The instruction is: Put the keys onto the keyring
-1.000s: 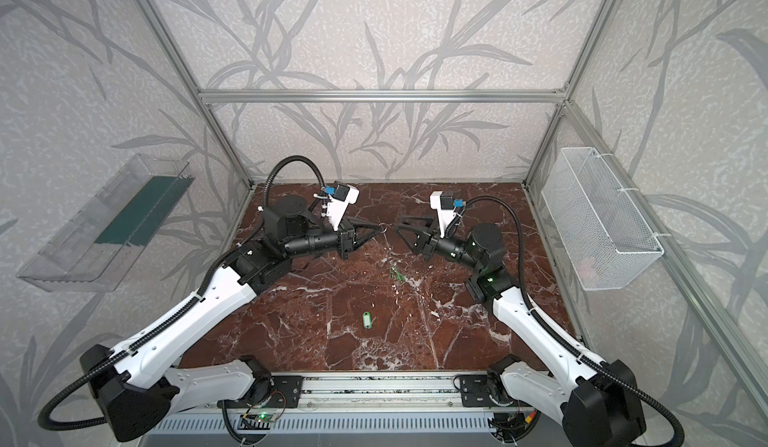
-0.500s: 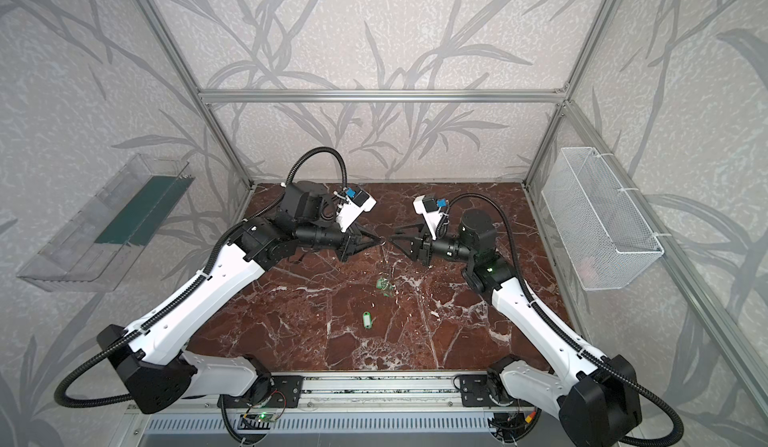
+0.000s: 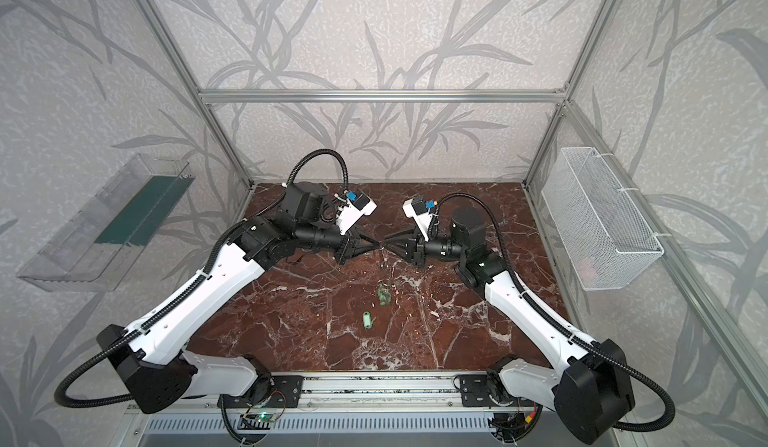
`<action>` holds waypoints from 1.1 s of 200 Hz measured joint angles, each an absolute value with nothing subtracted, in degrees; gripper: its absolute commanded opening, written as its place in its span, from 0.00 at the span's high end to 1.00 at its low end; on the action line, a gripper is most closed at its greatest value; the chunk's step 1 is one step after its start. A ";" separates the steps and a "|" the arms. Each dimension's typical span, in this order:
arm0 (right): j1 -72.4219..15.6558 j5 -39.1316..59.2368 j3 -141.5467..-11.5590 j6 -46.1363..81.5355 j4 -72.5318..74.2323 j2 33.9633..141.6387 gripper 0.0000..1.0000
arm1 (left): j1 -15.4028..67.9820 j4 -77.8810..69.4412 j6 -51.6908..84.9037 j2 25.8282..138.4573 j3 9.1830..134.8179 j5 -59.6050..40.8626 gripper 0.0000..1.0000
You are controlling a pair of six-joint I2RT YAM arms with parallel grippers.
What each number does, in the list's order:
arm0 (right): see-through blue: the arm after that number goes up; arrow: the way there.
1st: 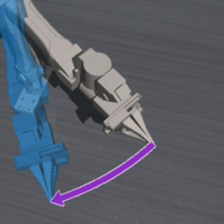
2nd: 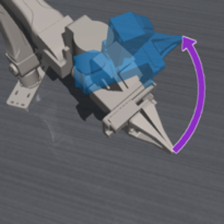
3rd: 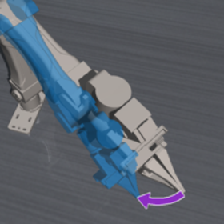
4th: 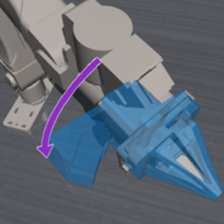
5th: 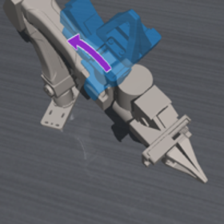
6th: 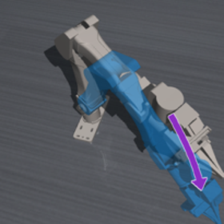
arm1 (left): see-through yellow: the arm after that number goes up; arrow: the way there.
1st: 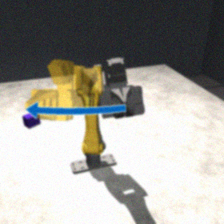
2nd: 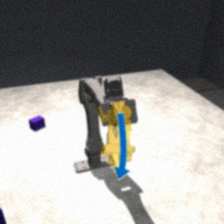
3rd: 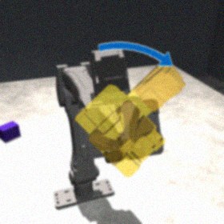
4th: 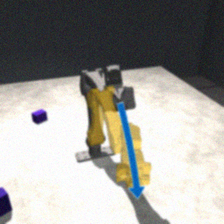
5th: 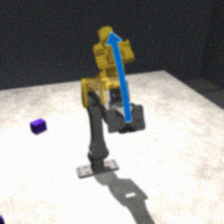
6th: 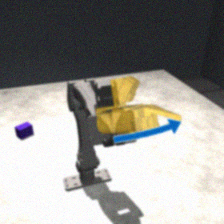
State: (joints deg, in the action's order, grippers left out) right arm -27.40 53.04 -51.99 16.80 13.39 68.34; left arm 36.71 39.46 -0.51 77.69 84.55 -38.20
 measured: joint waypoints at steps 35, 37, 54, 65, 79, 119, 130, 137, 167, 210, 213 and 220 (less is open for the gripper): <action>-27.79 54.59 -52.03 16.62 13.32 68.34 0.81 | 36.69 39.48 -0.49 77.69 85.14 -38.96 1.00; -27.79 54.65 -52.03 16.62 13.32 68.34 0.81 | 36.69 39.46 -0.49 77.69 85.14 -38.98 1.00; -27.92 55.46 -52.03 16.53 13.23 68.45 0.86 | 36.69 39.46 -0.49 77.69 85.14 -39.07 1.00; -28.12 55.79 -52.03 16.43 13.13 68.58 0.92 | 36.67 39.51 -0.49 77.69 85.14 -39.16 1.00; -28.14 56.05 -52.07 16.32 12.97 68.58 0.97 | 36.62 40.12 -0.51 77.69 85.17 -39.09 1.00; -28.27 55.68 -52.05 16.43 12.97 68.40 1.00 | 36.34 40.27 -0.49 77.82 85.17 -39.31 1.00; -28.32 55.22 -51.88 16.47 13.06 68.10 1.00 | 36.34 40.16 -0.47 77.84 85.17 -39.35 1.00; -28.40 54.76 -51.70 16.58 13.23 67.81 1.00 | 36.34 39.99 -0.45 77.87 85.17 -39.35 1.00; -28.51 52.69 -50.06 18.02 16.38 66.70 1.00 | 36.36 38.59 0.23 77.87 85.17 -39.07 0.87; -28.84 48.14 -45.47 23.70 27.29 66.37 1.00 | 36.38 28.25 6.02 73.41 79.07 -35.44 0.69; -28.84 47.68 -45.12 24.21 28.25 66.37 1.00 | 36.38 27.14 6.57 72.84 78.19 -35.00 0.69; -28.84 46.87 -44.23 25.41 30.33 66.39 1.00 | 36.38 24.60 7.92 71.26 76.14 -33.87 0.69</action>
State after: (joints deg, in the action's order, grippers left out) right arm -28.84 46.87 -44.23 25.41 30.33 66.39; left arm 36.38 24.60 7.92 71.26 76.14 -33.87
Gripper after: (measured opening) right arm 0.050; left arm 0.305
